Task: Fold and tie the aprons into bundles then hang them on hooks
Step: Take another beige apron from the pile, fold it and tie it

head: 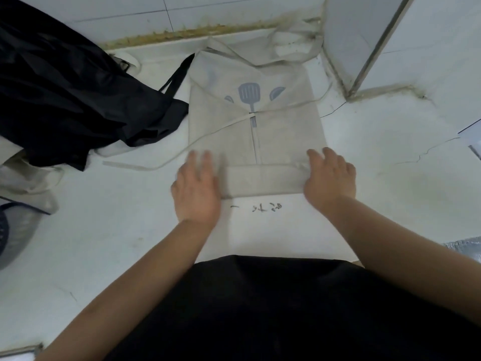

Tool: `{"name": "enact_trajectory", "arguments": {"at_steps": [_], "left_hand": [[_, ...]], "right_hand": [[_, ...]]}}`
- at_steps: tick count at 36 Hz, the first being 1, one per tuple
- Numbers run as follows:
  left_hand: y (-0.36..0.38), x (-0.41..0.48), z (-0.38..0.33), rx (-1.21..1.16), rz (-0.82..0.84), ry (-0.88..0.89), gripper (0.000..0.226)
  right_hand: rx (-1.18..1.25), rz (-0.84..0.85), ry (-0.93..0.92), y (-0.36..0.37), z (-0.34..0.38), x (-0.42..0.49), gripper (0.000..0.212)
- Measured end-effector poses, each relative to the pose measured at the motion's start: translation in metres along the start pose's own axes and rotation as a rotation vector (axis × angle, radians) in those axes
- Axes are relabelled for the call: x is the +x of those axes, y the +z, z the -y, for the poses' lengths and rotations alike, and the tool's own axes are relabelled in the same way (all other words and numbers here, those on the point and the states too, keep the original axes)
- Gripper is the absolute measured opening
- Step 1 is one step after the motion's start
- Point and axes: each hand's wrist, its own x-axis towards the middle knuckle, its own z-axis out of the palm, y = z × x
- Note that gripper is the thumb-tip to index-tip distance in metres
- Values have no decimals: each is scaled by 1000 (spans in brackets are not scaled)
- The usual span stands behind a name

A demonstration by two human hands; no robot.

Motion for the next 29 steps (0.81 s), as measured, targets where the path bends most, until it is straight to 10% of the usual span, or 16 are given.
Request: {"name": "enact_trajectory", "arguments": {"at_steps": [3,11,18,29], "left_hand": [[11,-1,-16,71,293,387,55],[19,6,-12,179,457,345,76],[1,23,-9,90,426,278,79],[-40,81,-10,-170,639,158,24]], "right_hand": [[30,69,-246,16,12,-5,52],[-63,278,-402,26,-2,7,98],[-55,210,-460,7,4,22,58],[-97,452,-434,-48,13,67,15]]}}
